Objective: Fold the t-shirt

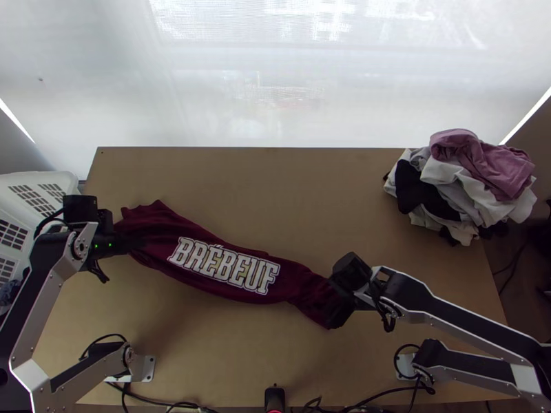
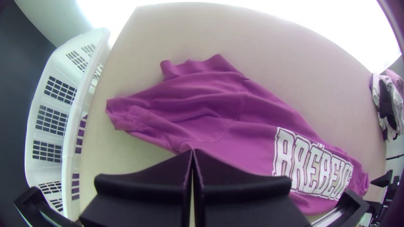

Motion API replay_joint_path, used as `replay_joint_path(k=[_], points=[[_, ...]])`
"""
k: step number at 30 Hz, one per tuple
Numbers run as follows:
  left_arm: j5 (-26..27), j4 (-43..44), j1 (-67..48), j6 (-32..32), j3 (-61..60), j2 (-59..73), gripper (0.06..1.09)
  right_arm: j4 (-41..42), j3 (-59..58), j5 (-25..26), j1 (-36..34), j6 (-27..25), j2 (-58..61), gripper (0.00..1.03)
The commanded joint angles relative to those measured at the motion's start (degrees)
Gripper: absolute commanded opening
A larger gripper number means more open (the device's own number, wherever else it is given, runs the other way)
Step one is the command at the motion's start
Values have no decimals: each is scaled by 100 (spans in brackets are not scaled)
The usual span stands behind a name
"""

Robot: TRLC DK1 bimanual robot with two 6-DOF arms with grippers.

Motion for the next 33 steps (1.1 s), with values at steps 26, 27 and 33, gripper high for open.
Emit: replay_joint_path(k=[26,27,33], points=[[56,-608,60,6,2447,-136,9,266,972,49,-1121,-1129,-341,3],[56,-617,42,14,2490,-127,9,319,910,40,-1059,-1129,-341,4],[65,-608,33,23,2447,-83,9,336,585,22,-523,-496,-288,68]])
